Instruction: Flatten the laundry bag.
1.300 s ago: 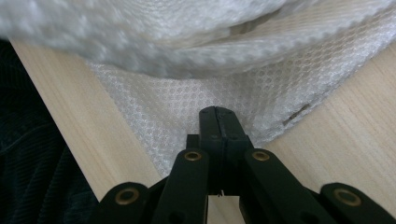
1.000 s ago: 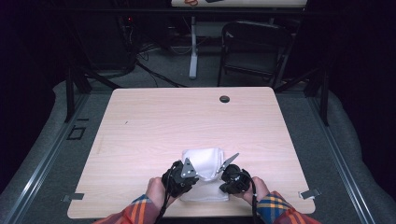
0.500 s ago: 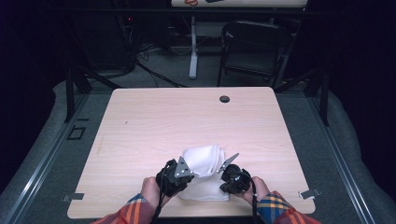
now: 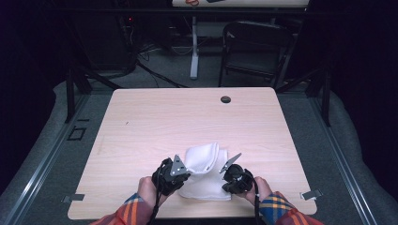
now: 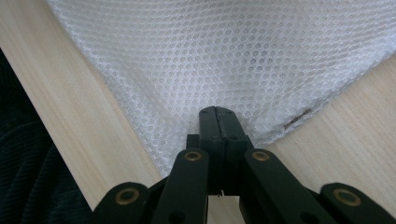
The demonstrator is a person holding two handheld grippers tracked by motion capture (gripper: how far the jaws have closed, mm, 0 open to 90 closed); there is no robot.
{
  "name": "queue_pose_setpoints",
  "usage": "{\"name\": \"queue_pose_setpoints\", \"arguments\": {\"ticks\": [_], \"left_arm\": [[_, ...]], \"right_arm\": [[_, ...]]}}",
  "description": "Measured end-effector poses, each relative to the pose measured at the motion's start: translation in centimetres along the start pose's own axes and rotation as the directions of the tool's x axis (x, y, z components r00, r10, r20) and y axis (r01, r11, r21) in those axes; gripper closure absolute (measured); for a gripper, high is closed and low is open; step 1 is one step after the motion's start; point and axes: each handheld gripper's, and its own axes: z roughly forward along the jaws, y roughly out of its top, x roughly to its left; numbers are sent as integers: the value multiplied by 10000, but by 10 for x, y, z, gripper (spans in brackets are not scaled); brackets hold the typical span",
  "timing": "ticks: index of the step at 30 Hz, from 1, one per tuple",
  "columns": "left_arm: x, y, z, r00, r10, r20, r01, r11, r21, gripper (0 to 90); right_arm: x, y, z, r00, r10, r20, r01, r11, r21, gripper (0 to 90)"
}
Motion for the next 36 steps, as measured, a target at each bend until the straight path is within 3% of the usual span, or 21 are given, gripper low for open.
{"name": "queue_pose_setpoints", "arguments": {"ticks": [20,36], "left_arm": [[14,-9,-8,9984,-555,-73,556,9983,177,866],[17,-16,-6,9962,-874,46,869,9938,693,862]], "right_arm": [[-1,-2,0,9999,134,67,-133,9999,-101,900],[-5,-3,-3,9995,71,314,-73,10000,68,900]]}}
